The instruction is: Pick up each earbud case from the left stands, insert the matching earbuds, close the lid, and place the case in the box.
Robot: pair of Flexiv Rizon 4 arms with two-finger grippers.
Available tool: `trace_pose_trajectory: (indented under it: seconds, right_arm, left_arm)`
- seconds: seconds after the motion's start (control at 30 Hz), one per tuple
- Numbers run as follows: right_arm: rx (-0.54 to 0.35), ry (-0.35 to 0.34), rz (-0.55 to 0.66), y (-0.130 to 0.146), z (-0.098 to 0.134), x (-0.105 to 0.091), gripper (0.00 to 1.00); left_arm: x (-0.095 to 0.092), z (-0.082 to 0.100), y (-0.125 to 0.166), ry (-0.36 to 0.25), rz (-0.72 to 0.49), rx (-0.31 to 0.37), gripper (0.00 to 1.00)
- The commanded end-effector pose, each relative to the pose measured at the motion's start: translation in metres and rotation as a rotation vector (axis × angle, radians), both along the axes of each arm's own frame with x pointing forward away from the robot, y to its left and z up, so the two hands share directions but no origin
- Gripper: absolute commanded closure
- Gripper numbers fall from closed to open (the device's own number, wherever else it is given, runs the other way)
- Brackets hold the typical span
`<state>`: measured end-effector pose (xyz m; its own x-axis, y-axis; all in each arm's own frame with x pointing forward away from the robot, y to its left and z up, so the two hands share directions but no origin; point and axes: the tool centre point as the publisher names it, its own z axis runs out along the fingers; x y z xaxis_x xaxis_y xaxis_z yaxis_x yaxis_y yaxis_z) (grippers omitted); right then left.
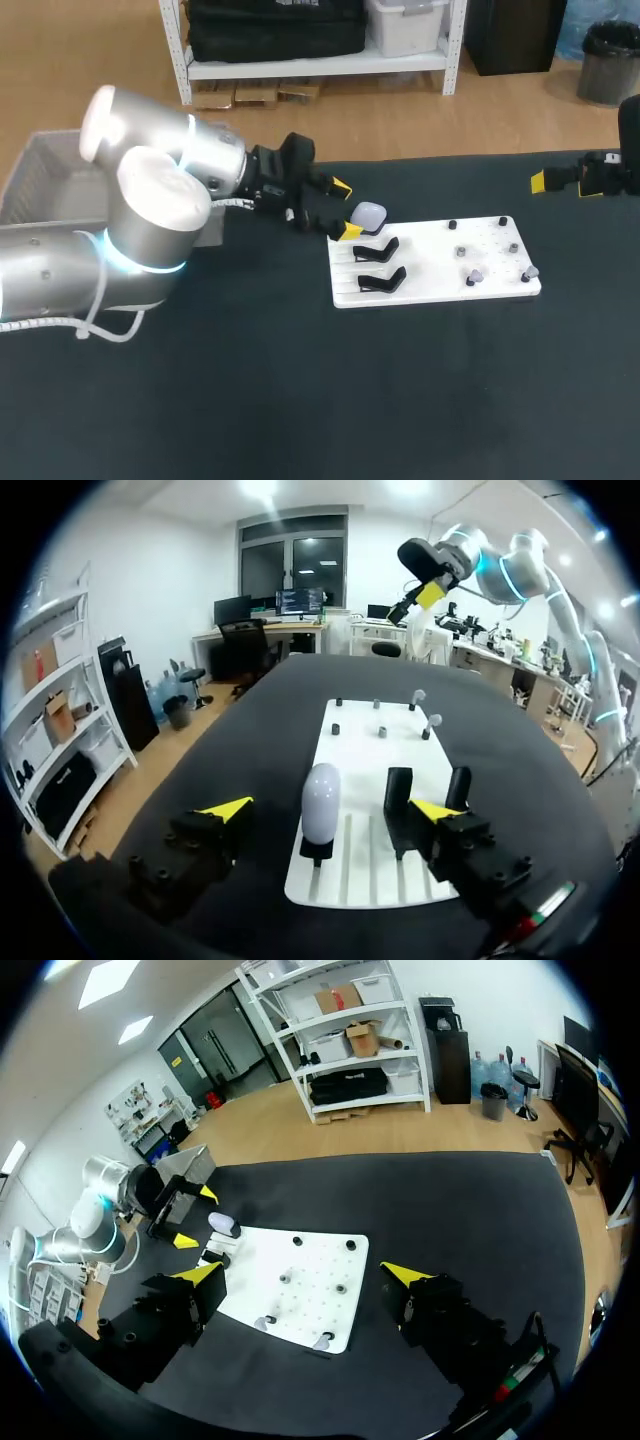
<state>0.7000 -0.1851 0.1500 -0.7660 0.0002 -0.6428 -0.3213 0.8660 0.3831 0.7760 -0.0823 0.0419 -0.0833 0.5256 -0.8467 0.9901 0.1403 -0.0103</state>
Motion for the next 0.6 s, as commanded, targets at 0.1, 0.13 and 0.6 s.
trace_pose_trajectory:
  seconds: [0.1,0.13,0.6]
  right_arm:
    - [0.0,0.0,0.0,0.0,0.0,0.0,0.0]
    - [0.0,0.0,0.0,0.0,0.0,0.0,0.0]
    - [0.0,0.0,0.0,0.0,0.0,0.0,0.0]
  left_arm:
    - [0.006,-0.007,-0.009,0.013,-0.003,0.001,0.03]
    - [0.007,-0.008,-0.01,0.015,0.0,0.0,0.05]
    - [0.009,-0.018,-0.017,0.034,-0.005,-0.028,0.25]
